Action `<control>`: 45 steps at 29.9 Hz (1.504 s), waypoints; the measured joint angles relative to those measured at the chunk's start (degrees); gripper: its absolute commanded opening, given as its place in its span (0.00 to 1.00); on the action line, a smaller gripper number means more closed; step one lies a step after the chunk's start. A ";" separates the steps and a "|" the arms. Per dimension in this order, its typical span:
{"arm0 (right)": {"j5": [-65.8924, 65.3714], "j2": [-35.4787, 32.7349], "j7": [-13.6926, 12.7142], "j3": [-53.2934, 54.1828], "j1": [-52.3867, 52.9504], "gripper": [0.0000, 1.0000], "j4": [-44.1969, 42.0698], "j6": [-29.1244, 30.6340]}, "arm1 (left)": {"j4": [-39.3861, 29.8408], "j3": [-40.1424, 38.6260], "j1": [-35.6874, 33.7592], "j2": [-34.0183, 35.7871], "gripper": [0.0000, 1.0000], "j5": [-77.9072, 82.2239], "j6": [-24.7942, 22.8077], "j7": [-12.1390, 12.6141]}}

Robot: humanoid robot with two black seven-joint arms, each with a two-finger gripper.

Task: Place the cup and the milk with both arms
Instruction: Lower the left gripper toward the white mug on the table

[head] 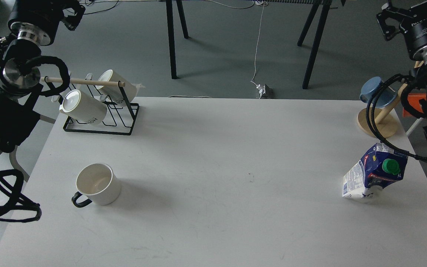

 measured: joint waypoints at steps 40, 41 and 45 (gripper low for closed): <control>-0.33 -7.90 0.17 -0.04 -7.12 1.00 7.56 -0.01 | -67.31 25.27 16.00 50.86 0.91 67.56 6.73 -14.52; -0.34 -7.94 0.17 -0.04 -7.18 1.00 7.77 -0.01 | -67.09 26.22 17.12 51.49 0.91 72.65 7.72 -15.17; -0.39 -8.00 0.17 -0.04 -7.27 1.00 8.03 -0.01 | -63.58 31.61 20.93 52.33 0.91 92.90 15.78 -15.81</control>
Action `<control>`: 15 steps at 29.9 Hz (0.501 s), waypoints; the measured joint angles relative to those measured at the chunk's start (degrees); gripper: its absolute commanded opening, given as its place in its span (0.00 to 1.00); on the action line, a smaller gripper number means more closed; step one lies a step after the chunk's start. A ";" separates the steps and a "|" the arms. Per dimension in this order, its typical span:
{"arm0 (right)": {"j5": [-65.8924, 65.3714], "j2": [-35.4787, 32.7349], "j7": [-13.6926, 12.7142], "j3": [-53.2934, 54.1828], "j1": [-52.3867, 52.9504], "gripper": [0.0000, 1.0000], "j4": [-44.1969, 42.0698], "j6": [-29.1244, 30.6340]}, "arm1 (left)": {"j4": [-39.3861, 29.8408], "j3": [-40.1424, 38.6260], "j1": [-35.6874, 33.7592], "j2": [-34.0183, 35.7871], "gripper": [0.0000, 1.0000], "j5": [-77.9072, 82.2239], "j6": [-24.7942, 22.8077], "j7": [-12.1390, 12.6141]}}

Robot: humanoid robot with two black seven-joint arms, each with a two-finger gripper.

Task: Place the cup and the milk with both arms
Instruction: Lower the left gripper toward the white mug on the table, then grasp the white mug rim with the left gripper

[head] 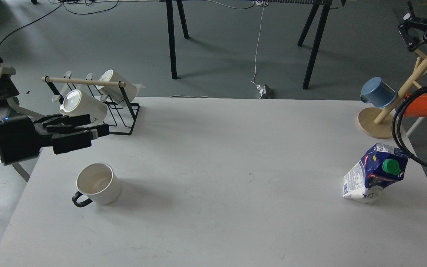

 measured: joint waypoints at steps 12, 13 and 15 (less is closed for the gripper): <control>-0.36 0.17 0.00 -0.13 -0.11 1.00 0.05 0.00 | 28.44 8.67 2.78 -14.92 0.84 10.65 11.37 -0.06; -0.36 0.12 0.00 -0.18 -0.11 1.00 0.05 0.00 | 29.72 8.73 3.13 -15.83 0.84 10.67 11.88 -0.05; -0.36 0.07 0.00 -0.62 -0.14 1.00 0.05 0.00 | 30.79 8.79 3.73 -16.69 0.80 10.72 12.51 -0.06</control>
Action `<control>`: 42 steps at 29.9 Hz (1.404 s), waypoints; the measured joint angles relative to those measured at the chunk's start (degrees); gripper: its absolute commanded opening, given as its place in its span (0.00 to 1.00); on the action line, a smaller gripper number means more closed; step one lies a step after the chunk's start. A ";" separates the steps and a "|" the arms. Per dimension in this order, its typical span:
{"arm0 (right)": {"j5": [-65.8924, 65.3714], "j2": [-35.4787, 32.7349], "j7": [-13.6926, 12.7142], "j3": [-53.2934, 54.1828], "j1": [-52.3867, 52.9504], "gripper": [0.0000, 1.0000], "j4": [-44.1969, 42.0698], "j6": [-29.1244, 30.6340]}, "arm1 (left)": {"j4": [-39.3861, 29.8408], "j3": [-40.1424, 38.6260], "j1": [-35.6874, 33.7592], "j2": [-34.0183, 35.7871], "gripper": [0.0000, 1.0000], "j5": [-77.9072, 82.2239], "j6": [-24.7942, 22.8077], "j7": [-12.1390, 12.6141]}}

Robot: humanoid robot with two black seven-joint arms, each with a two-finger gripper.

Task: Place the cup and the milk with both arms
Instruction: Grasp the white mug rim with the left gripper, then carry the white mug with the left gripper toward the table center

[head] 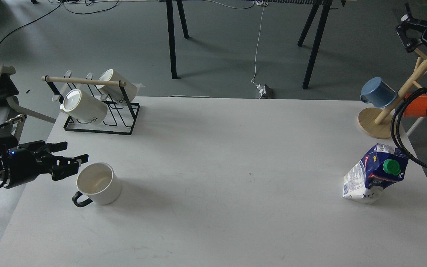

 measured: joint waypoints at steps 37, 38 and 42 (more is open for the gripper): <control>-0.10 -0.08 0.17 -3.04 -0.12 1.00 -0.13 0.00 | 5.18 0.87 1.32 -5.88 0.02 10.68 7.42 0.01; -0.10 -0.08 0.17 -3.04 -0.12 1.00 -0.13 0.00 | 4.20 0.85 0.55 -5.80 0.02 10.68 7.45 0.02; -0.10 -0.44 0.24 -3.04 -0.12 1.00 -0.18 0.00 | -1.15 0.83 -3.18 -5.67 0.02 10.66 6.86 0.03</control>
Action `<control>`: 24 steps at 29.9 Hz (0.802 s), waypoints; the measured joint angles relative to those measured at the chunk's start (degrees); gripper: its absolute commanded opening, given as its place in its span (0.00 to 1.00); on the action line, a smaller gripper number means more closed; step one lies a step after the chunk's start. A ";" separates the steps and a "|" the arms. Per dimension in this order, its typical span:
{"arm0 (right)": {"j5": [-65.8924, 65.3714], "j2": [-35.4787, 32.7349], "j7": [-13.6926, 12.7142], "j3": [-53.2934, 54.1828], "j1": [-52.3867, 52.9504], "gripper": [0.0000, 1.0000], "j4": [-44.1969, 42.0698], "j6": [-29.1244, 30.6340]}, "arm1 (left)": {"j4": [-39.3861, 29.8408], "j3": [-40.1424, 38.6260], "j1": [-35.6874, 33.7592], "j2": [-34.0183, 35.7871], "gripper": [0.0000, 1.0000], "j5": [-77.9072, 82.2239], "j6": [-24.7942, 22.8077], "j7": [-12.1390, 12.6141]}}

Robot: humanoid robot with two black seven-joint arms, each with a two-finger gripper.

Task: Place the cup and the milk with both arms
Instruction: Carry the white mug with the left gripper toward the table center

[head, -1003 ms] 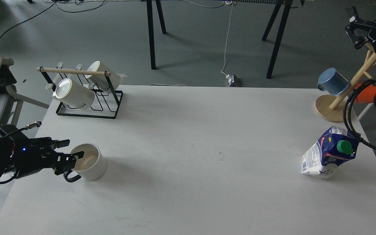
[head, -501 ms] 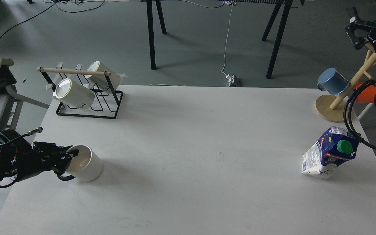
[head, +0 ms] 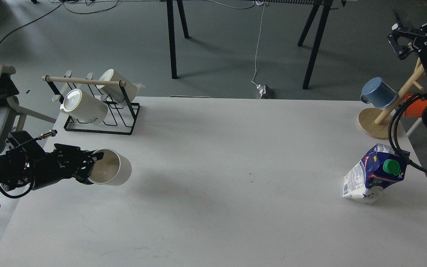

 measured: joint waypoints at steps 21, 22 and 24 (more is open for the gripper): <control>0.37 -8.00 1.07 2.06 -4.58 1.00 1.77 0.00 | -6.91 0.50 -18.97 -32.01 0.03 13.34 -31.92 9.10; 0.40 -8.33 1.07 2.35 -4.92 1.00 1.90 0.00 | -5.59 0.54 -18.96 -33.97 0.04 13.65 -32.16 9.16; 0.49 -9.08 1.08 2.86 -5.86 1.00 2.32 0.00 | -3.34 0.62 -18.69 -37.07 0.04 13.89 -32.33 9.30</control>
